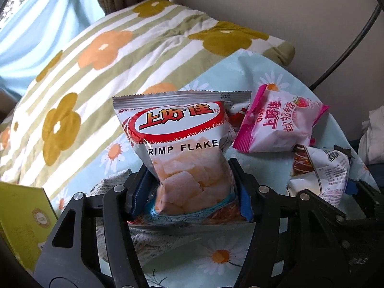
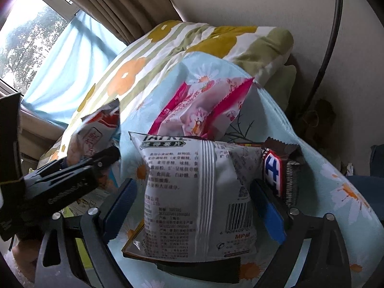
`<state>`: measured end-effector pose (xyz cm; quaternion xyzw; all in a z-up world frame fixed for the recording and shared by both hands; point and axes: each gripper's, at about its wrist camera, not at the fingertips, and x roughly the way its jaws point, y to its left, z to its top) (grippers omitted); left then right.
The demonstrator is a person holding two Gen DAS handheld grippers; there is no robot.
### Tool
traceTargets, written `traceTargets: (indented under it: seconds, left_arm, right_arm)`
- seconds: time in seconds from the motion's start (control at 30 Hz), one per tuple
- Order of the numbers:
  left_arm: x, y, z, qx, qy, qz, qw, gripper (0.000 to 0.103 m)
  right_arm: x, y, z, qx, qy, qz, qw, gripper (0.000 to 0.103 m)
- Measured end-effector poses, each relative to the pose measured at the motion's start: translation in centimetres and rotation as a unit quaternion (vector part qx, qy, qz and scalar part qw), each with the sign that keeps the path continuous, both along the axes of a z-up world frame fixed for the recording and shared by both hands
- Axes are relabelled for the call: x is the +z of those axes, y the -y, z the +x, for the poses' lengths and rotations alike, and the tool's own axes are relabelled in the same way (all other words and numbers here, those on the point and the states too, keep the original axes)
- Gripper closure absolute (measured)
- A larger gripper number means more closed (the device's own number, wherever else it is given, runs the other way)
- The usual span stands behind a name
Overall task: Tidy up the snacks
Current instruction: 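Grasp the shrimp-flake bag with the left tool while the right tool grasps the white chip bag, then carry the shrimp-flake bag and white chip bag into the box, opening both tools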
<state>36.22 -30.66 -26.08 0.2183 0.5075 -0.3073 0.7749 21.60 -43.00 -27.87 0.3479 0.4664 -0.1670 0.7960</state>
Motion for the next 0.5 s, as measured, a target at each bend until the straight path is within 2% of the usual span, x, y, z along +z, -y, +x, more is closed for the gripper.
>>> traceTargets:
  seconds: [0.07,0.2,0.5]
  left_arm:
    - [0.2,-0.2,-0.1,0.003,0.000,-0.001,1.0000,0.045]
    - [0.8,-0.8,-0.5,0.017,0.000,-0.004,0.9999,0.046]
    - [3.5,-2.6,-1.9,0.054,0.009,-0.022,0.9982,0.046]
  right_arm:
    - [-0.5,0.1,0.2,0.005,-0.010,0.009,1.000,0.030]
    - [-0.6,-0.1,0.2,0.023,-0.016,0.012,1.000,0.041]
    - [1.8,-0.7,-0.4,0.064,0.010,-0.001,0.998,0.044]
